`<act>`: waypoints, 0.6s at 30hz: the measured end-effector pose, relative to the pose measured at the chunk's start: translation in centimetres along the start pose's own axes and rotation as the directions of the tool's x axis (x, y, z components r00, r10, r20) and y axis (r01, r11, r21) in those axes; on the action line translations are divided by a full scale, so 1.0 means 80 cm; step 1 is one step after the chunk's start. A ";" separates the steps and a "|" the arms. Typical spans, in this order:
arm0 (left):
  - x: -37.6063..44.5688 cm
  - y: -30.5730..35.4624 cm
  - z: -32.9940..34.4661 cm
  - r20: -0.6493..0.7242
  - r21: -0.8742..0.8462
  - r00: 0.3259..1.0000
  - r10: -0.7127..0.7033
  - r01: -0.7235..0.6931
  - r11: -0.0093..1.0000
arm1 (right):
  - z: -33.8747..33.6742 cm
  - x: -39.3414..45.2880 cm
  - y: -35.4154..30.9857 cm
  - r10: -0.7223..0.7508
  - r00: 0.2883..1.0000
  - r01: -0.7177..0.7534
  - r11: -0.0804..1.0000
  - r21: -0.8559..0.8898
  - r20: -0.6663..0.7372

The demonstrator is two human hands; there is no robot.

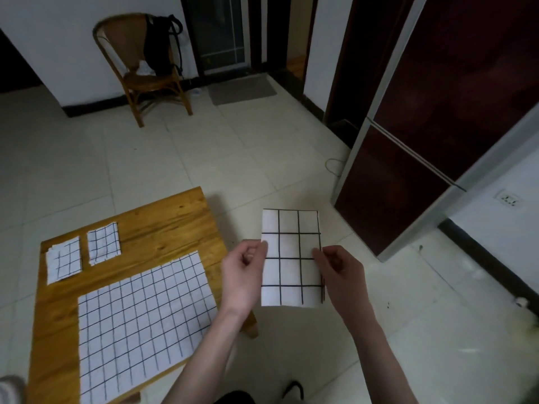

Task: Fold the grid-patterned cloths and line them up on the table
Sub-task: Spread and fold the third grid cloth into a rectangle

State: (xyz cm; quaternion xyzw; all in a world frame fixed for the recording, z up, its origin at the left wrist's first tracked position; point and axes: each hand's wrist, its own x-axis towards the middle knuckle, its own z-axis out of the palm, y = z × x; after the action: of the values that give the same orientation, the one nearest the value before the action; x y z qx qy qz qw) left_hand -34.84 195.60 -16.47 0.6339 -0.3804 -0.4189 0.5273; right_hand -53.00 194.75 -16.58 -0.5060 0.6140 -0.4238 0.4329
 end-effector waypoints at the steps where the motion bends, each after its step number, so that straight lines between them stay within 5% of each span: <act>1: 0.002 0.002 0.011 -0.012 -0.004 1.000 0.001 -0.001 1.000 | -0.008 0.007 0.003 -0.009 1.000 0.009 1.000 -0.007 -0.003; 18: 0.144 0.018 0.117 -0.016 0.007 1.000 0.009 -0.008 1.000 | -0.041 0.208 0.004 -0.045 0.999 0.045 0.999 -0.008 0.018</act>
State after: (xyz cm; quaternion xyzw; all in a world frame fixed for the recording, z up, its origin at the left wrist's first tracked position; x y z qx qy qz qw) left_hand -39.48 181.44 -17.42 0.6376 -0.3802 -0.4101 0.5299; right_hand -58.10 178.61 -17.72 -0.5253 0.6001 -0.4264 0.4267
